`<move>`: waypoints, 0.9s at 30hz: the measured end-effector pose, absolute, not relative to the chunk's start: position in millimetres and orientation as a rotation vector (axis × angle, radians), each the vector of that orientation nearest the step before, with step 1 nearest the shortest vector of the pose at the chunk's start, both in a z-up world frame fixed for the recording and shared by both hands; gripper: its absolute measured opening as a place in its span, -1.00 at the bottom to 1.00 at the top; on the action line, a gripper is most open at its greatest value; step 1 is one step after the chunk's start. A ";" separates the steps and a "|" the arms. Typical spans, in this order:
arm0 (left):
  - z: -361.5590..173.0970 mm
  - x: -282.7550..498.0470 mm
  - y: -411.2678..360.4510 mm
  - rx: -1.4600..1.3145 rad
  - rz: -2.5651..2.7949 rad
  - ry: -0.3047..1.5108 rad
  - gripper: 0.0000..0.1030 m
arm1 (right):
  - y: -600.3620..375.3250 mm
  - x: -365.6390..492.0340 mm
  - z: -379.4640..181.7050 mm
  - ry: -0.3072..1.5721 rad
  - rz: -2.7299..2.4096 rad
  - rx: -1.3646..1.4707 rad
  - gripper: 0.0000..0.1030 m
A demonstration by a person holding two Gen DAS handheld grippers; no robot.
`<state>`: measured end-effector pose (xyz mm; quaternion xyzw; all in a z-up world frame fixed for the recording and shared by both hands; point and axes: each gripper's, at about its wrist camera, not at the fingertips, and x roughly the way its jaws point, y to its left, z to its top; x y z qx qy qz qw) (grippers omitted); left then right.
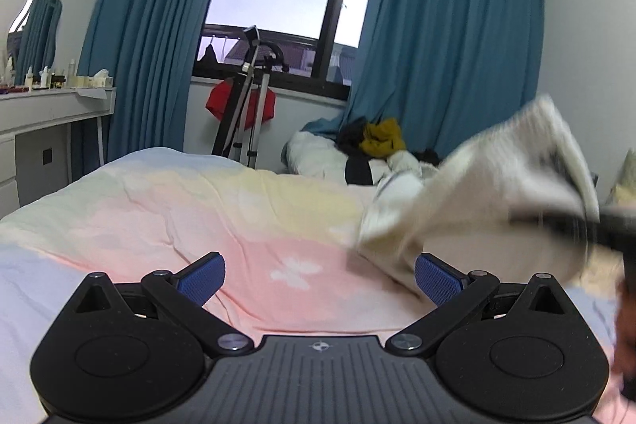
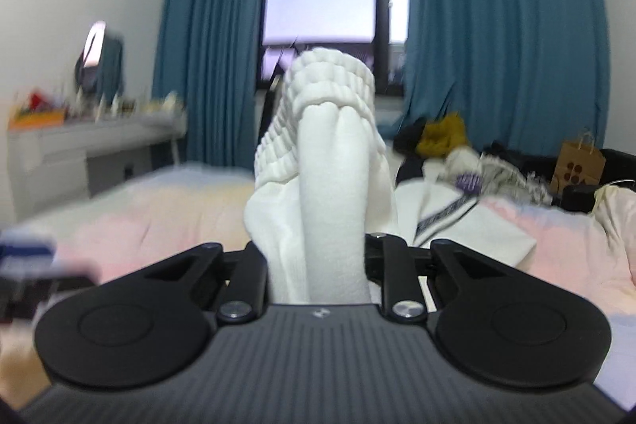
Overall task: Fold clothes
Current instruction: 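Grasp the ribbed waistband of the white sweatpants with the right tool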
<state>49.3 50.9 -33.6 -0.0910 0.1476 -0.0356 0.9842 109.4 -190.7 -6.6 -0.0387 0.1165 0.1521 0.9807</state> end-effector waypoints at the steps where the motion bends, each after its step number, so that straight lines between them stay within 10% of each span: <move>1: -32.5 47.8 54.8 -0.196 -0.078 0.299 0.99 | -183.0 103.0 -9.8 0.283 0.312 -0.096 -0.60; 8: -29.2 45.8 76.3 -0.265 -0.102 0.318 0.99 | -167.2 76.2 -57.8 0.622 0.224 -0.193 -0.55; 20: -36.1 52.5 67.4 -0.180 -0.082 0.352 0.99 | -148.8 39.2 -46.3 0.543 0.200 -0.228 -0.21; 27: -40.6 54.6 70.3 -0.200 -0.072 0.363 0.99 | -119.5 59.2 -82.8 0.720 0.282 -0.420 0.69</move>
